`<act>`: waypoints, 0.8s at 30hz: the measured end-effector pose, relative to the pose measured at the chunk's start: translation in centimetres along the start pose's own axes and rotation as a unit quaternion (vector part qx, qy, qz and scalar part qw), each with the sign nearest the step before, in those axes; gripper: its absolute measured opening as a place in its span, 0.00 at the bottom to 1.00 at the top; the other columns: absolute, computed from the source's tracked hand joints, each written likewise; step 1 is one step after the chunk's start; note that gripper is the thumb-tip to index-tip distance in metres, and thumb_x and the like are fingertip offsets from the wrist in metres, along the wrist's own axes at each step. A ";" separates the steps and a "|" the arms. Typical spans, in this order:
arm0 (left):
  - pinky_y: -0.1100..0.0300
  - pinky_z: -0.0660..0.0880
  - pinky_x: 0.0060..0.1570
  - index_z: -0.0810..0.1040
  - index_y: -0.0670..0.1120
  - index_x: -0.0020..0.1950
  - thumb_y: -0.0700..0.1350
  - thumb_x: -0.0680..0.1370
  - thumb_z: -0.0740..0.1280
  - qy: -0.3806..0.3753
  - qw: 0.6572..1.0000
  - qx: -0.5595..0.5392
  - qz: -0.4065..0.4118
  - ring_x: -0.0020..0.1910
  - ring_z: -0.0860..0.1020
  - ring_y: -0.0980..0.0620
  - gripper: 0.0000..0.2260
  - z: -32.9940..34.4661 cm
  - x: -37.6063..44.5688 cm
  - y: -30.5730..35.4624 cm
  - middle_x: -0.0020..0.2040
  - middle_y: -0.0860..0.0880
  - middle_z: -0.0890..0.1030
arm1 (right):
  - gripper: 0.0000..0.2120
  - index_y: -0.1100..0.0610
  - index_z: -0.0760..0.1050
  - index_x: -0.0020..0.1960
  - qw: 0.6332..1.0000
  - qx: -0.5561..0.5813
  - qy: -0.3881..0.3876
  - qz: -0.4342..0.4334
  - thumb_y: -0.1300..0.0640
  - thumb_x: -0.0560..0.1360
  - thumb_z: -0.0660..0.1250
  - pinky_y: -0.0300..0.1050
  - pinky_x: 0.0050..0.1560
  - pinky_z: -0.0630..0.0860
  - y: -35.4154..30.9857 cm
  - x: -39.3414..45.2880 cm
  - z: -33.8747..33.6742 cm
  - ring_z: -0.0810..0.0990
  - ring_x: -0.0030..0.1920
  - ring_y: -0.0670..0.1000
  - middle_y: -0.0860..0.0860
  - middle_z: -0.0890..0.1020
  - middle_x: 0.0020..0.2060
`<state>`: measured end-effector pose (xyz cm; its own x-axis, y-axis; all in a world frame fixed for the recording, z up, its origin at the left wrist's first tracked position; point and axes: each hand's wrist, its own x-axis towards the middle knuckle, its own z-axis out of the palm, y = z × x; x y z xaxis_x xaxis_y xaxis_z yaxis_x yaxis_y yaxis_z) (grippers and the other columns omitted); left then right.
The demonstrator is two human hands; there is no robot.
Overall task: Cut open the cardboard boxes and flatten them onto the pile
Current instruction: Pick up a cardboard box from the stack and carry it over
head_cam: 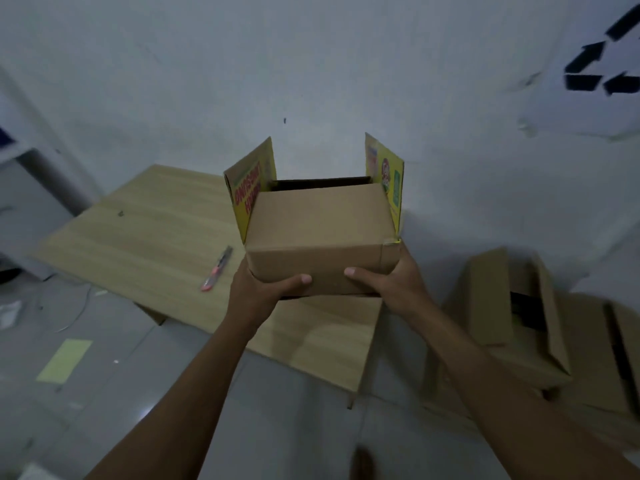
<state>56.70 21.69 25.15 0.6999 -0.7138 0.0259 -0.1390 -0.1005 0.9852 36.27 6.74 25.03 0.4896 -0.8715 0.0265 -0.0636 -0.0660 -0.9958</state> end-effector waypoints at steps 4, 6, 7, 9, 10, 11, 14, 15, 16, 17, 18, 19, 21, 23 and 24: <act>0.48 0.84 0.49 0.79 0.48 0.64 0.49 0.55 0.87 0.007 1.000 0.000 -0.018 0.54 0.84 0.54 0.40 -2.5 5.2 -0.8 0.55 0.51 0.85 | 0.42 0.52 0.71 0.69 1.000 0.001 -0.005 -0.004 0.54 0.60 0.86 0.39 0.52 0.81 0.6 4.9 4.5 0.83 0.53 0.42 0.46 0.84 0.55; 0.50 0.84 0.48 0.78 0.48 0.64 0.52 0.53 0.88 0.010 0.999 0.021 -0.028 0.54 0.84 0.54 0.42 -3.7 8.1 -1.4 0.55 0.51 0.85 | 0.42 0.53 0.70 0.71 1.000 0.007 -0.007 0.000 0.57 0.61 0.86 0.37 0.51 0.81 1.2 7.3 6.6 0.83 0.54 0.42 0.46 0.83 0.56; 0.50 0.84 0.48 0.78 0.49 0.65 0.54 0.52 0.88 0.013 0.999 0.035 -0.036 0.54 0.83 0.53 0.43 -4.4 9.5 -1.8 0.56 0.51 0.85 | 0.43 0.54 0.69 0.71 1.000 0.005 -0.005 0.004 0.57 0.61 0.86 0.38 0.52 0.81 1.4 8.2 7.6 0.83 0.55 0.43 0.47 0.83 0.57; 0.49 0.84 0.48 0.79 0.51 0.64 0.58 0.50 0.88 0.013 0.997 0.052 -0.046 0.55 0.83 0.52 0.44 -6.0 12.3 -2.7 0.56 0.52 0.85 | 0.46 0.55 0.69 0.72 1.000 -0.005 0.005 0.007 0.56 0.59 0.86 0.45 0.56 0.82 2.1 10.0 9.7 0.83 0.57 0.46 0.48 0.82 0.58; 0.48 0.84 0.49 0.79 0.52 0.64 0.60 0.50 0.88 0.011 0.997 0.061 -0.051 0.56 0.83 0.52 0.44 -6.7 13.6 -3.3 0.56 0.53 0.85 | 0.47 0.55 0.68 0.73 1.000 -0.007 0.009 0.012 0.55 0.59 0.87 0.47 0.57 0.82 2.5 10.7 10.7 0.83 0.58 0.46 0.48 0.82 0.59; 0.48 0.83 0.50 0.79 0.53 0.63 0.60 0.49 0.88 0.009 0.996 0.071 -0.053 0.56 0.83 0.52 0.44 -7.4 14.7 -3.9 0.56 0.53 0.85 | 0.49 0.55 0.67 0.74 1.000 -0.009 0.012 0.018 0.55 0.59 0.87 0.47 0.58 0.81 2.9 11.4 11.7 0.82 0.59 0.46 0.48 0.82 0.60; 0.50 0.83 0.52 0.79 0.54 0.63 0.61 0.51 0.87 -0.004 0.993 0.102 -0.053 0.55 0.82 0.56 0.43 -9.4 17.7 -5.9 0.55 0.56 0.84 | 0.51 0.54 0.65 0.76 0.999 -0.026 0.028 0.030 0.57 0.59 0.87 0.45 0.59 0.80 4.1 12.7 14.8 0.81 0.59 0.43 0.46 0.82 0.60; 0.51 0.83 0.51 0.78 0.54 0.63 0.61 0.51 0.86 -0.013 0.992 0.112 -0.057 0.54 0.82 0.57 0.43 -10.1 18.8 -6.8 0.54 0.57 0.84 | 0.51 0.55 0.65 0.76 0.998 -0.034 0.033 0.035 0.58 0.59 0.86 0.44 0.59 0.80 4.8 13.0 15.9 0.81 0.58 0.42 0.45 0.82 0.59; 0.51 0.83 0.51 0.78 0.53 0.63 0.61 0.51 0.86 -0.023 0.991 0.119 -0.061 0.54 0.82 0.57 0.43 -10.7 19.7 -7.6 0.54 0.57 0.84 | 0.50 0.55 0.65 0.75 0.997 -0.041 0.040 0.043 0.58 0.59 0.86 0.41 0.58 0.80 5.5 13.2 16.9 0.81 0.57 0.39 0.43 0.82 0.58; 0.50 0.83 0.50 0.78 0.53 0.63 0.62 0.50 0.86 -0.034 0.990 0.126 -0.062 0.54 0.82 0.56 0.44 -11.2 20.6 -8.7 0.54 0.56 0.84 | 0.49 0.54 0.66 0.75 0.996 -0.050 0.048 0.049 0.59 0.59 0.86 0.38 0.56 0.80 6.2 13.2 17.8 0.81 0.56 0.36 0.41 0.81 0.58; 0.50 0.83 0.50 0.77 0.52 0.63 0.62 0.49 0.87 -0.048 0.988 0.133 -0.063 0.54 0.82 0.55 0.45 -11.9 21.5 -9.8 0.54 0.56 0.84 | 0.49 0.53 0.66 0.75 0.995 -0.060 0.057 0.056 0.58 0.59 0.86 0.34 0.55 0.78 6.8 13.1 18.8 0.80 0.56 0.34 0.40 0.81 0.58; 0.52 0.83 0.49 0.77 0.51 0.63 0.60 0.49 0.87 -0.063 0.986 0.143 -0.063 0.54 0.82 0.56 0.46 -12.6 22.2 -10.9 0.53 0.57 0.84 | 0.50 0.52 0.66 0.75 0.993 -0.072 0.064 0.066 0.56 0.58 0.87 0.30 0.54 0.77 7.5 13.0 19.8 0.79 0.56 0.33 0.40 0.80 0.59; 0.65 0.80 0.44 0.77 0.49 0.62 0.54 0.51 0.88 -0.092 0.981 0.162 -0.063 0.51 0.81 0.62 0.43 -14.1 23.7 -12.8 0.51 0.60 0.82 | 0.53 0.50 0.65 0.75 0.988 -0.097 0.082 0.093 0.52 0.56 0.88 0.29 0.54 0.75 8.6 12.7 21.9 0.78 0.58 0.36 0.43 0.78 0.62; 0.74 0.74 0.38 0.77 0.49 0.59 0.50 0.53 0.88 -0.125 0.975 0.176 -0.060 0.47 0.78 0.67 0.38 -15.4 25.1 -14.0 0.49 0.61 0.80 | 0.53 0.51 0.66 0.74 0.980 -0.098 0.112 0.128 0.51 0.55 0.88 0.34 0.56 0.76 9.5 12.4 24.0 0.78 0.59 0.41 0.44 0.78 0.62; 0.73 0.73 0.38 0.77 0.49 0.58 0.49 0.55 0.88 -0.145 0.970 0.185 -0.059 0.46 0.78 0.64 0.35 -15.9 25.8 -14.7 0.48 0.60 0.80 | 0.51 0.52 0.68 0.73 0.976 -0.099 0.125 0.148 0.52 0.55 0.88 0.35 0.56 0.77 9.8 12.2 25.0 0.79 0.57 0.40 0.44 0.79 0.60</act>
<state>87.95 15.79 14.01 0.5071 -0.8417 -0.1854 -0.3491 -0.3973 0.8487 63.41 7.61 13.41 0.1989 -0.9563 -0.2143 -0.3483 0.1354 -0.9276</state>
